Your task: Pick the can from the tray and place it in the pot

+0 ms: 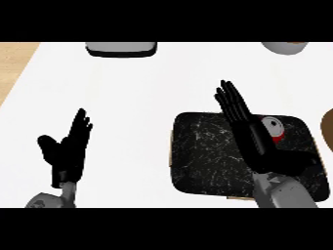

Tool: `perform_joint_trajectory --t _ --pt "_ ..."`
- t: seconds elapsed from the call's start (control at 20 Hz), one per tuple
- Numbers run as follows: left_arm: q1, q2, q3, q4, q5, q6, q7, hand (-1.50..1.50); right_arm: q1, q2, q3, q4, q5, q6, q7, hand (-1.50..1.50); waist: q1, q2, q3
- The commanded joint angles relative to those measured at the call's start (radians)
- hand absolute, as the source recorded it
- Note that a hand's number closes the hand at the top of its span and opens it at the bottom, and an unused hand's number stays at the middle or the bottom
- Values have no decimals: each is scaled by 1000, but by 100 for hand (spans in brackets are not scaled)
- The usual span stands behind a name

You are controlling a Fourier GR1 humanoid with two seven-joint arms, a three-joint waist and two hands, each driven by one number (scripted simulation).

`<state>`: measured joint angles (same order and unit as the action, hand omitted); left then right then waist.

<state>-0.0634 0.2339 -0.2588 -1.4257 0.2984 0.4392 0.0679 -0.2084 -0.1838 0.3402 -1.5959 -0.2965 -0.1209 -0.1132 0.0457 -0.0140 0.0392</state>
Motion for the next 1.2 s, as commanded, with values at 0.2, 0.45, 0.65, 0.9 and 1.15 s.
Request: perform_joint_trajectory --t 0.2,0.45,0.65,0.9,1.15 --pt "-162 57 16 -111 -44 -50 -80 0 -251 -124 14 13 -241 490 42 150 76 31 -29" --pt "-231 68 38 -140 -27 -80 -89 0 -368 -389 -79 130 -81 695 -134 -150 56 56 -31" --pt "-241 77 42 -140 -23 -96 -89 0 -412 -467 -113 184 -88 917 -339 -150 58 63 -28" --pt "-256 86 58 -129 -6 -119 -88 0 -485 -591 -154 231 4 1065 -503 -150 48 61 -30" --pt "-269 101 83 -117 10 -134 -78 0 -534 -700 -86 180 144 1084 -554 -150 52 54 -32"
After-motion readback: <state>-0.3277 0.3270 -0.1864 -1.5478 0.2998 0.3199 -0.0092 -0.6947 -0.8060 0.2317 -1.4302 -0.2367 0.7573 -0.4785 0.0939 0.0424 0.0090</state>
